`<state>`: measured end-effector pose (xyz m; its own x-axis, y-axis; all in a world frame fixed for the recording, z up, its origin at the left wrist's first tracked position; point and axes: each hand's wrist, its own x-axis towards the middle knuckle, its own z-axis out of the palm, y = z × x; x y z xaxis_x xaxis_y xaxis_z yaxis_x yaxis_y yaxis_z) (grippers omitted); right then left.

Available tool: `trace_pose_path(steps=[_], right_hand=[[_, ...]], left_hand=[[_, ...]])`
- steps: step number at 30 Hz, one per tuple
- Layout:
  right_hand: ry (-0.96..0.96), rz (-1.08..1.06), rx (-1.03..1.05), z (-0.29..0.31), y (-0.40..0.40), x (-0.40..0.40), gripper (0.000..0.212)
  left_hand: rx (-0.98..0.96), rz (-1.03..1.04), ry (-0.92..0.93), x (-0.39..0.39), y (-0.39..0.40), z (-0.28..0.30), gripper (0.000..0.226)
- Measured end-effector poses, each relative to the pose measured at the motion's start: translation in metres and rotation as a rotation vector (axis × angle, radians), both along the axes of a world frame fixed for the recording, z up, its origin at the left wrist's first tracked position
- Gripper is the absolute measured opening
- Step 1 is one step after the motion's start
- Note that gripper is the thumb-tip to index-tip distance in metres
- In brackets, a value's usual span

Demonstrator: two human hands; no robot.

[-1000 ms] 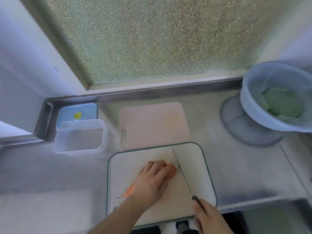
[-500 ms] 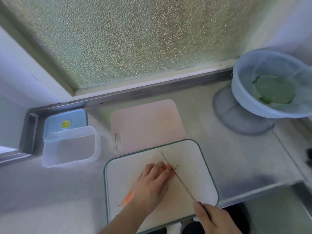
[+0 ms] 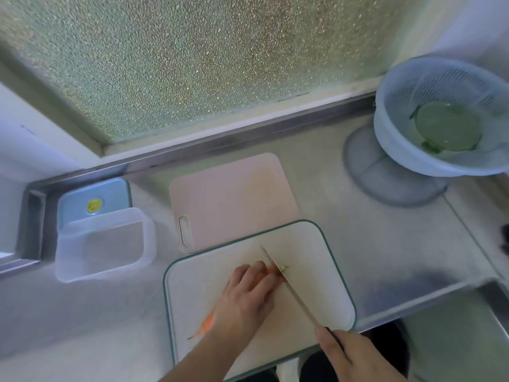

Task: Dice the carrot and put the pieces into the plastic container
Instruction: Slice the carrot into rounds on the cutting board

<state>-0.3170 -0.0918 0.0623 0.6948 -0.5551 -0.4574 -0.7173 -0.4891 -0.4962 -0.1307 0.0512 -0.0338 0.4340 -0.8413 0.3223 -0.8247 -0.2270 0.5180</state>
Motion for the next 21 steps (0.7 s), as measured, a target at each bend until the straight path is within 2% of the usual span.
trace_pose_path(steps=[2,4,9,11,13,15,17,18,21], right_hand=[[-0.043,-0.110,0.115,-0.003,0.019,0.015,0.090],[0.033,-0.097,0.264,0.001,0.011,0.030,0.102],[0.004,-0.023,0.443,-0.005,0.000,0.061,0.095],[0.055,-0.086,0.423,0.001,0.001,0.049,0.086],[0.096,-0.162,0.403,0.008,0.006,0.029,0.091],[0.168,-0.098,0.443,0.013,0.008,0.020,0.091],[0.149,-0.113,0.421,0.001,0.006,0.024,0.050],[0.140,-0.117,0.424,-0.004,0.003,0.031,0.042],[0.057,-0.051,0.444,-0.022,0.002,0.055,0.065]], left_hand=[[-0.016,-0.012,0.003,0.001,0.000,0.000,0.038],[-0.029,-0.015,0.007,0.002,-0.001,-0.001,0.039],[-0.039,-0.015,0.005,0.003,-0.003,0.004,0.035],[-0.042,-0.007,0.011,0.003,-0.003,0.005,0.036],[-0.047,-0.002,0.006,0.003,-0.003,0.003,0.035],[-0.043,0.004,-0.002,0.002,-0.003,0.002,0.035],[-0.038,0.012,0.010,0.004,-0.005,0.003,0.040],[-0.042,0.008,0.010,0.004,-0.005,0.003,0.040],[-0.047,0.001,0.014,0.003,-0.007,0.006,0.035]])
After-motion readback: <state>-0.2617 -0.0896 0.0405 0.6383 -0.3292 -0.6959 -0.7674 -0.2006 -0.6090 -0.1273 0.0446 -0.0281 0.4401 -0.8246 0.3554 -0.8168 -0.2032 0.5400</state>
